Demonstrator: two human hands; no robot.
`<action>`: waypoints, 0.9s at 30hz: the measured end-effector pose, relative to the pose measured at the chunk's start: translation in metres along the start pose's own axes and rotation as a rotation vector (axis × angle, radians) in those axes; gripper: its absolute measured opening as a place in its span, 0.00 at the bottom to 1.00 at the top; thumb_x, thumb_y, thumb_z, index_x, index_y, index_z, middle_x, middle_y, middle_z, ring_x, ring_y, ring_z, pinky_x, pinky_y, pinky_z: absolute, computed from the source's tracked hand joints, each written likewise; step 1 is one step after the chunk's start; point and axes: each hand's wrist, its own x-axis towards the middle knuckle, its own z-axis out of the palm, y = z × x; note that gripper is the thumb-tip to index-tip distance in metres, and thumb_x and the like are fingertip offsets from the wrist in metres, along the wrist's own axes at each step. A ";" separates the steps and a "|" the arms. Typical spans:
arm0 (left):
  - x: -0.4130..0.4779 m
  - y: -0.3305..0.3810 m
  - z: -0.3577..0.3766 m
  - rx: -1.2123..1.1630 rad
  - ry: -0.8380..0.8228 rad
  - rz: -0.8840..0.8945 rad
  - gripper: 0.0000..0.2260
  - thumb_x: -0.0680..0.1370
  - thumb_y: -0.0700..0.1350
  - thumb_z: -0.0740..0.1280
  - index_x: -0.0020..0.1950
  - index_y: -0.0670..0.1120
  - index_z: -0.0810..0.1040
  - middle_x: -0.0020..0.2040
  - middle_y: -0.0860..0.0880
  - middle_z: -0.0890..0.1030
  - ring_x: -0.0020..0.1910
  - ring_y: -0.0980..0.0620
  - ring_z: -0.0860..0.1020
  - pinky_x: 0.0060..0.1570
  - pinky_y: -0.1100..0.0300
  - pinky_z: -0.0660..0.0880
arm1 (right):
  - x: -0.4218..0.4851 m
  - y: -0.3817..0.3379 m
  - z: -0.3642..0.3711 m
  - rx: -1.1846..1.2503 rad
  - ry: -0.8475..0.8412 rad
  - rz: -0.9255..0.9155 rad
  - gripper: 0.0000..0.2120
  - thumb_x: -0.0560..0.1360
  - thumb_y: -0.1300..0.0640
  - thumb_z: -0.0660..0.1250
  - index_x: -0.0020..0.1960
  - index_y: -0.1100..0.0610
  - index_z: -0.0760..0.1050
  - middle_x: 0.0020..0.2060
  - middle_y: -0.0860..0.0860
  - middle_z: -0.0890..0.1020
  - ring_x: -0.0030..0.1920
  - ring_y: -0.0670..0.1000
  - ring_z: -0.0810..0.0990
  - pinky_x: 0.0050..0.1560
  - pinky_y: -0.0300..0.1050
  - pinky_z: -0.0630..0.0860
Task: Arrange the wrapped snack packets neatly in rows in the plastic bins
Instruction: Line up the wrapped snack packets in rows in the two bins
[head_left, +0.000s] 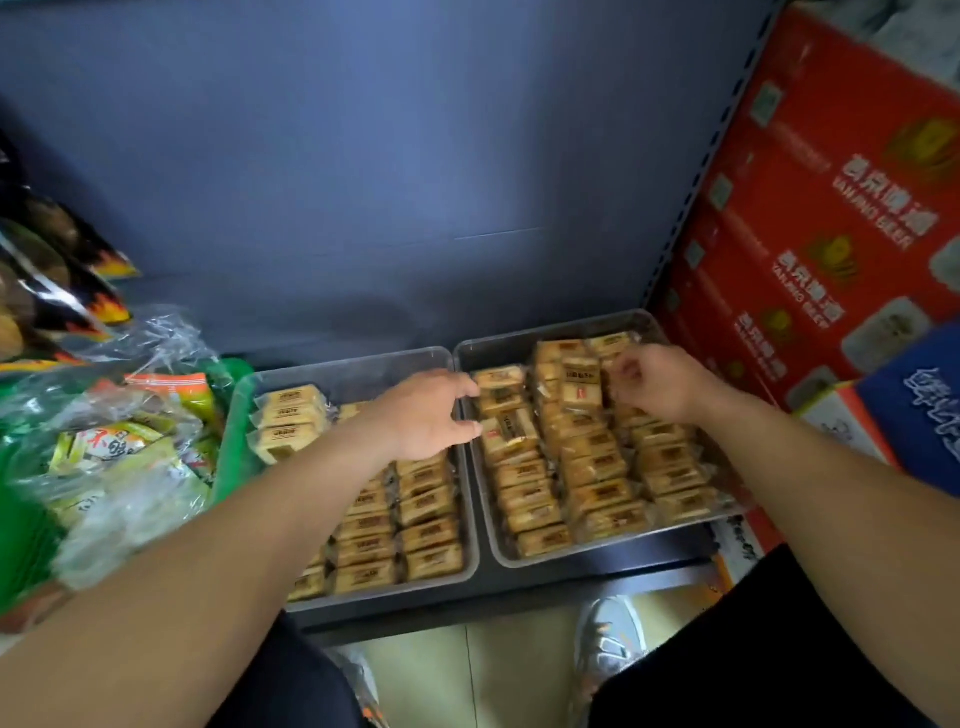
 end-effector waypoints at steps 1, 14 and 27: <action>0.007 0.005 0.003 -0.011 -0.015 0.006 0.24 0.80 0.55 0.68 0.75 0.52 0.71 0.74 0.51 0.72 0.72 0.50 0.70 0.72 0.53 0.67 | 0.003 0.005 0.001 0.014 -0.011 0.010 0.16 0.76 0.53 0.73 0.62 0.56 0.79 0.58 0.54 0.82 0.59 0.54 0.80 0.60 0.49 0.76; 0.059 0.016 0.051 0.161 -0.093 -0.038 0.26 0.78 0.56 0.71 0.74 0.55 0.70 0.73 0.51 0.74 0.72 0.48 0.72 0.75 0.44 0.62 | 0.046 -0.018 0.037 0.018 -0.046 0.096 0.45 0.69 0.43 0.78 0.77 0.55 0.59 0.66 0.55 0.77 0.66 0.59 0.76 0.65 0.57 0.74; 0.076 0.011 0.075 0.398 -0.046 0.057 0.26 0.76 0.65 0.67 0.70 0.55 0.73 0.70 0.53 0.77 0.76 0.50 0.67 0.77 0.42 0.34 | 0.044 -0.012 0.043 0.064 -0.081 0.041 0.28 0.71 0.36 0.73 0.64 0.50 0.74 0.55 0.48 0.80 0.56 0.54 0.79 0.58 0.54 0.77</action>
